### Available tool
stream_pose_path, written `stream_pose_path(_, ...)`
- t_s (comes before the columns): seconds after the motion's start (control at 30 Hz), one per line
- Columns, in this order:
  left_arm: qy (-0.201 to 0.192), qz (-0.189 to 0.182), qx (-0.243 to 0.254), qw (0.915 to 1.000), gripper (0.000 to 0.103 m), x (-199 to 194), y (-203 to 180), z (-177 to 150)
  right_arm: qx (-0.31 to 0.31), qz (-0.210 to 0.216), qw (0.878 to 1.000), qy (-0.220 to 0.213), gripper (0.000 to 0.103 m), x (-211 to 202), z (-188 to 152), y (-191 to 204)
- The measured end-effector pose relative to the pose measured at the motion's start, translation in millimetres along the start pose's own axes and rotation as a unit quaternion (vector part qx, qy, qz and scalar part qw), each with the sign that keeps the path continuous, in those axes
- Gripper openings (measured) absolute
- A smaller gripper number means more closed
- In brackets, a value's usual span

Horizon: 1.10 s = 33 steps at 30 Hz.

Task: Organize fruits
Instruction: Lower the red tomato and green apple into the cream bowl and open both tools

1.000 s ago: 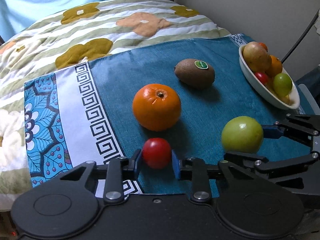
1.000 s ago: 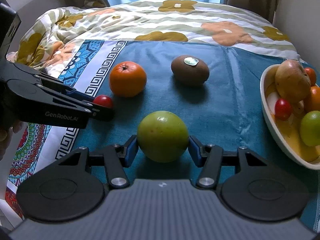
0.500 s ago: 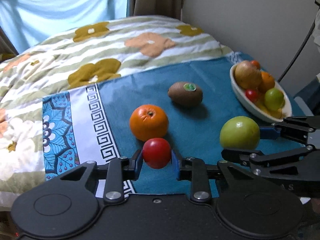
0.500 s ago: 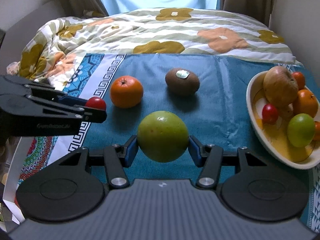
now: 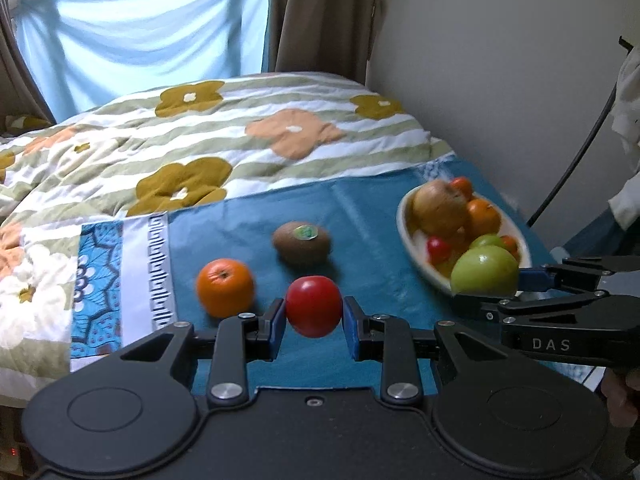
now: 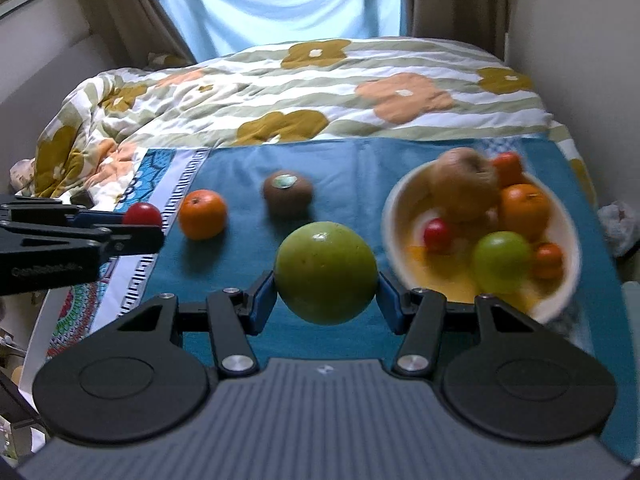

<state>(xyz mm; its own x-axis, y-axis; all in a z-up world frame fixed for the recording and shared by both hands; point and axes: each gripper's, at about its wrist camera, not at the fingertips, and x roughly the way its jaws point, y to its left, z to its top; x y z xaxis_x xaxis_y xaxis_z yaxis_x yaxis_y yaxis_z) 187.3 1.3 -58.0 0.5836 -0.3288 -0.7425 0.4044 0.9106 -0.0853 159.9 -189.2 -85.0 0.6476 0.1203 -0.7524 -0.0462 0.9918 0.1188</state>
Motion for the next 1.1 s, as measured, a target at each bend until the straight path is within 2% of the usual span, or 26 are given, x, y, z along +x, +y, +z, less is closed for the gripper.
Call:
stream_pose_path(0.23,-0.007,0.001,-0.009,0.9999,0.033,13.3,-56.1,10.5,-0.002,-0.012,1.000,0.003,0.069,-19.1,-4.0,-61.9)
stream_pose_path(0.47,0.006,-0.008,-0.011,0.9999,0.033,57.0,-108.1,16.9,-0.016,-0.011,1.000,0.002,0.069,-19.0,-5.0,-116.8)
stream_pose_path(0.7,0.032,-0.008,-0.007,0.9994,0.033,100.9,-142.9,17.1,-0.016,-0.004,1.000,0.004,0.069,-10.2,-6.8,-159.6)
stream_pose_path(0.9,0.049,0.003,0.001,0.9988,0.034,123.3,-163.1,15.4,-0.020,0.003,1.000,0.008,0.069,-3.5,-8.5,-183.5)
stream_pose_path(0.97,0.043,0.012,0.010,0.9990,0.048,121.4,-168.4,14.8,-0.019,0.006,1.000,0.008,0.069,-2.5,-8.5,-188.2)
stream_pose_path(1.0,0.036,0.018,0.016,0.9990,0.072,118.5,-170.1,14.7,-0.019,0.007,1.000,0.007,0.069,-2.0,-7.9,-190.0)
stream_pose_path(1.03,0.028,0.025,0.020,0.9991,0.091,114.8,-171.7,14.5,-0.019,0.008,1.000,0.007,0.069,-2.4,-7.8,-191.1)
stream_pose_path(1.1,0.013,0.033,0.021,0.9992,0.093,105.6,-172.6,14.1,-0.021,0.011,1.000,0.005,0.069,-3.0,-6.8,-193.4)
